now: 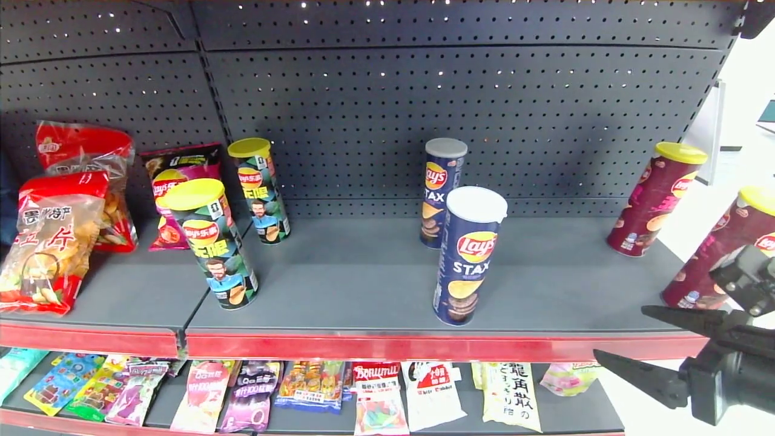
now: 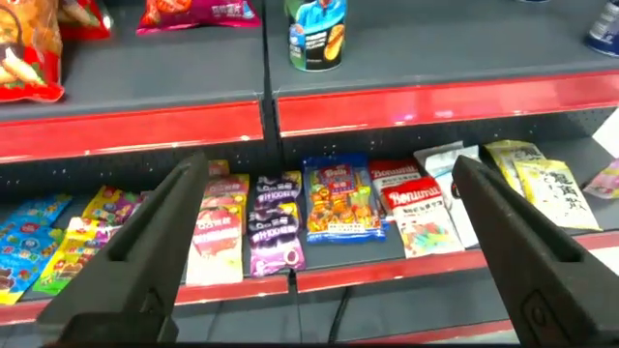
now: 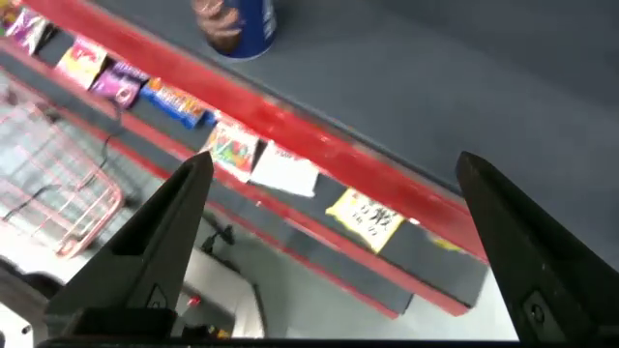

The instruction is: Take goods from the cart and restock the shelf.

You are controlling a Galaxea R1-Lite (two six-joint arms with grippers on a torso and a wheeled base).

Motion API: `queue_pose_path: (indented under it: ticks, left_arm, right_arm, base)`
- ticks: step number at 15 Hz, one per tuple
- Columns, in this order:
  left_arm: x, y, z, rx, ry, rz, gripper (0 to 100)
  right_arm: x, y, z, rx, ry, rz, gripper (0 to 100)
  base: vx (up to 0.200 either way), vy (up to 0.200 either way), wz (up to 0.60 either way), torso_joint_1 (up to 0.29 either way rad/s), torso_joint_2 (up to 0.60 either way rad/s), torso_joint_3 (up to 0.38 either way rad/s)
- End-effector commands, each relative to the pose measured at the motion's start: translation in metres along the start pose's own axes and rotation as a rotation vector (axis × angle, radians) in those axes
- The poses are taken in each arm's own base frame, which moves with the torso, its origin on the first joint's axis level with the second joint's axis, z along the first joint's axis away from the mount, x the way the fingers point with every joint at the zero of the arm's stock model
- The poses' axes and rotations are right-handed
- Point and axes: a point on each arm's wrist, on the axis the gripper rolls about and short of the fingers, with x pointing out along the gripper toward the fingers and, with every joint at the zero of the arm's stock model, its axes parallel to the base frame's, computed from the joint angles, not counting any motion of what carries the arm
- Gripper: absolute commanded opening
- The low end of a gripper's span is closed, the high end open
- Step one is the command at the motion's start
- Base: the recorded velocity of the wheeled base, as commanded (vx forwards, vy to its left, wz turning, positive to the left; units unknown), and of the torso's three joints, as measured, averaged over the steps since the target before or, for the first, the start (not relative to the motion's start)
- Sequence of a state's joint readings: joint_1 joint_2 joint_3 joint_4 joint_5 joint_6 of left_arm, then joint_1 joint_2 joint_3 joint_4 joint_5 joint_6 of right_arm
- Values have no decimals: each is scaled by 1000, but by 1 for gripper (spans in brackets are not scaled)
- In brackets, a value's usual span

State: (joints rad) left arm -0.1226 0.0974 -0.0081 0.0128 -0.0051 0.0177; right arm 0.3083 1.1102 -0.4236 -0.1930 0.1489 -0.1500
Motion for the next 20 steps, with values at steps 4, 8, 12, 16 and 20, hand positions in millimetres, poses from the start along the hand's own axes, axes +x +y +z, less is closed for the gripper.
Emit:
queue_pose_path:
  ticks: [4, 8, 12, 16, 20]
  left_arm:
    - [0, 0, -1, 0, 2, 3, 100]
    - [0, 0, -1, -1, 2, -1, 100]
    - [0, 0, -1, -1, 4, -1, 100]
    - [0, -2, -1, -12, 0, 121, 100]
    - [-6, -3, -3, -8, -89, 131, 100]
  right_arm:
    - [25, 1, -3, 1, 99, 40, 100]
    - [37, -2, 4, 5, 114, 41, 100]
    - [55, -3, 15, 3, 130, 52, 100]
    - [85, 0, 32, -14, 147, 86, 100]
    - [114, -1, 39, -18, 153, 94, 100]
  base:
    - [0, 0, 0, 0, 0, 0]
    - [0, 0, 0, 0, 0, 0]
    - [0, 0, 0, 0, 0, 0]
    - [0, 0, 0, 0, 0, 0]
    - [0, 0, 0, 0, 0, 0]
